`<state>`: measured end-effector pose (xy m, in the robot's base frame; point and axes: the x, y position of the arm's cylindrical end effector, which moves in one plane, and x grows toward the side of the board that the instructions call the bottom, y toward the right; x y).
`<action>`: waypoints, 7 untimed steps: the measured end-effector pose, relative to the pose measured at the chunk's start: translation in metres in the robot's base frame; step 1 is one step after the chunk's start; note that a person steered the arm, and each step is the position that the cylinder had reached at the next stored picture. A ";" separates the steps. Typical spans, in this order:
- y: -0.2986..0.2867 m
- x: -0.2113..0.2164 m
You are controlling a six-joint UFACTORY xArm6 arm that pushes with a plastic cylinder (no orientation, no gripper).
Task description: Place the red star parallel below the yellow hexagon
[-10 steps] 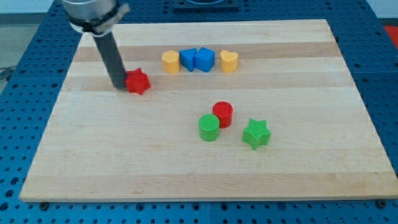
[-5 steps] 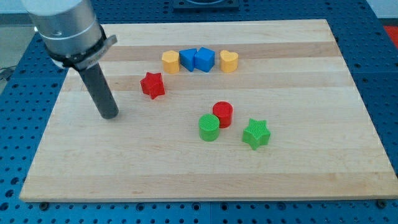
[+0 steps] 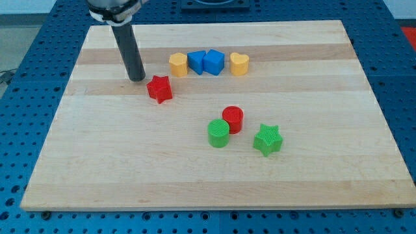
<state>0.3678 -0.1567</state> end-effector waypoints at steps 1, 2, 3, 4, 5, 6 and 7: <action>0.005 0.009; 0.015 0.020; 0.025 0.023; 0.032 0.033; 0.034 0.049; 0.033 0.057; 0.026 0.054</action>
<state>0.4220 -0.1309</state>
